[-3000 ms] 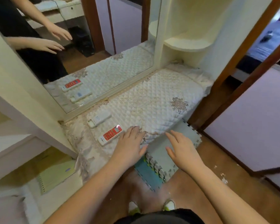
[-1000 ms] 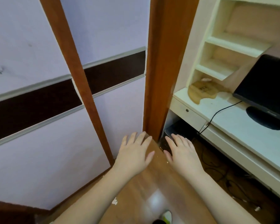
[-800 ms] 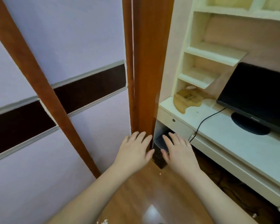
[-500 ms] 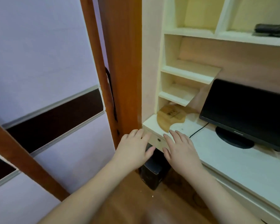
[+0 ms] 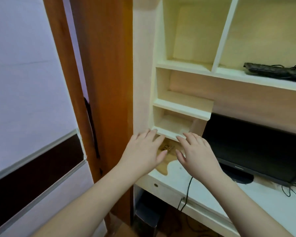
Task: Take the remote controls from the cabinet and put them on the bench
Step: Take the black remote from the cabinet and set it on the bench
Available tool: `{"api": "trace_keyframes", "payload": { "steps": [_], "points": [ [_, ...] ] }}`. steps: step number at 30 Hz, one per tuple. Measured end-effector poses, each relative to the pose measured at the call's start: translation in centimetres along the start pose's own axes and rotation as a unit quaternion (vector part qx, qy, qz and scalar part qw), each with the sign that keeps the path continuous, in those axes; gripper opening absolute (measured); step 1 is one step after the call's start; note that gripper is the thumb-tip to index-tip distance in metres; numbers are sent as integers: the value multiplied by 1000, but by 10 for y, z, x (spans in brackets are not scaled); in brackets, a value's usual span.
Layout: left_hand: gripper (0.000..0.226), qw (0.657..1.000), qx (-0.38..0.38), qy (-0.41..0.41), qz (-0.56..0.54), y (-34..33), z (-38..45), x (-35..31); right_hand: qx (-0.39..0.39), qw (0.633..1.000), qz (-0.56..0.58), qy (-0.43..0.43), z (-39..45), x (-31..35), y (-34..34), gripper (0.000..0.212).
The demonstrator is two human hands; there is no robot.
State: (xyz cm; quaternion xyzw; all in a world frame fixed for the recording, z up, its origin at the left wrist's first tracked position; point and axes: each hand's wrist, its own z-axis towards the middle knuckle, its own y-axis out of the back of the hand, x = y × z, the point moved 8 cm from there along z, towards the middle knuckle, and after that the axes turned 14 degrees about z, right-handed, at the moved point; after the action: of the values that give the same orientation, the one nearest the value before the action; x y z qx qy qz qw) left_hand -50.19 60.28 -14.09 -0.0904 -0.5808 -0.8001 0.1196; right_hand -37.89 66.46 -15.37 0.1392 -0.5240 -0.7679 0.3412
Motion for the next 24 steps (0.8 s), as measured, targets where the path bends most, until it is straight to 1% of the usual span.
{"api": "trace_keyframes", "payload": {
  "steps": [6,12,16,19,24],
  "points": [
    [60,998,-50,-27,1,18,47,45,-53,998,-39,-22,60,15,28,43],
    [58,995,-60,-52,-56,35,93,70,-91,992,-69,-54,101,12,59,41],
    [58,993,-84,-60,-60,60,126,76,-104,990,-82,-55,123,8,86,45],
    [58,991,-103,-70,-50,84,150,74,-99,990,-95,-43,139,2,98,47],
    [56,986,-146,-78,-16,118,191,68,-126,985,-109,-31,166,-20,123,44]
  ]
}}
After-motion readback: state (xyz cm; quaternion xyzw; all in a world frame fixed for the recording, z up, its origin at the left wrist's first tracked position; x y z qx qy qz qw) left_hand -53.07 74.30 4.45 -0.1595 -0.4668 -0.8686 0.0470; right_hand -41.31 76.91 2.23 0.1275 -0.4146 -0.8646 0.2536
